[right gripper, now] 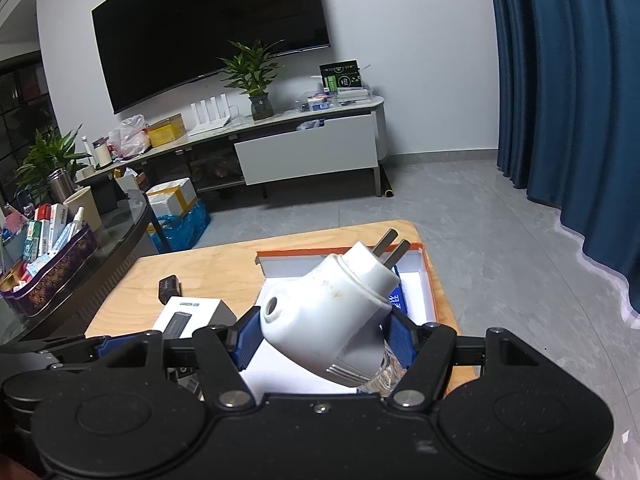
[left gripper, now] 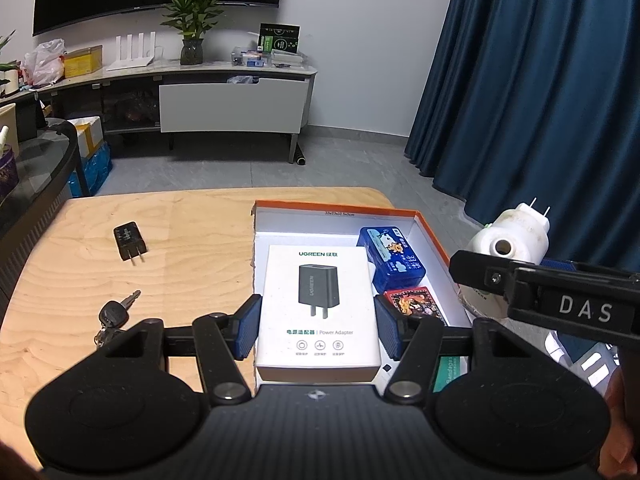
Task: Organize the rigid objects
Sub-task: 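Carry the UGREEN charger box and white plug-in device over the box with both grippers, then lower and release the charger box and plug-in device into the box with both grippers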
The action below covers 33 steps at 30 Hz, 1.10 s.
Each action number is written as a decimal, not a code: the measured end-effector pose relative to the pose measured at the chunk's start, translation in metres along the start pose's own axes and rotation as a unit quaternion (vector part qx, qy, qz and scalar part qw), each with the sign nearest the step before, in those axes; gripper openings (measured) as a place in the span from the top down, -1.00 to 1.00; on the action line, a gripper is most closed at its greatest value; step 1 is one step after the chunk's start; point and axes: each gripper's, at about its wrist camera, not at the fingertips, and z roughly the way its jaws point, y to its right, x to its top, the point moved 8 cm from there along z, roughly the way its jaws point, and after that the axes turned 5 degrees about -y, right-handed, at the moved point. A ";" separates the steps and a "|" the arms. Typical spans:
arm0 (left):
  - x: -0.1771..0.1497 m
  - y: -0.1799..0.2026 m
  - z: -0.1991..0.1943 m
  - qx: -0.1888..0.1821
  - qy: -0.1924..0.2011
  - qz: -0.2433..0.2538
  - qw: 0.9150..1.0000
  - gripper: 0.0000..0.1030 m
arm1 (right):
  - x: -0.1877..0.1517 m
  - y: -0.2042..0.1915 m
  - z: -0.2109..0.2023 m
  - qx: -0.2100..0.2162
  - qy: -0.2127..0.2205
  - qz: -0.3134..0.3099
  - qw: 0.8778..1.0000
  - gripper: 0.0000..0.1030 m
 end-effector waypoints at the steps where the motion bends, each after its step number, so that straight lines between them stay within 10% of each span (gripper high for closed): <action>1: 0.000 0.001 0.001 -0.001 -0.001 0.001 1.000 -0.15 | 0.000 0.000 0.000 -0.002 -0.001 0.002 1.000 -0.50; 33: -0.011 0.003 0.037 -0.011 -0.039 0.007 0.999 -0.15 | -0.006 0.020 0.045 -0.027 -0.045 0.018 0.998 -0.50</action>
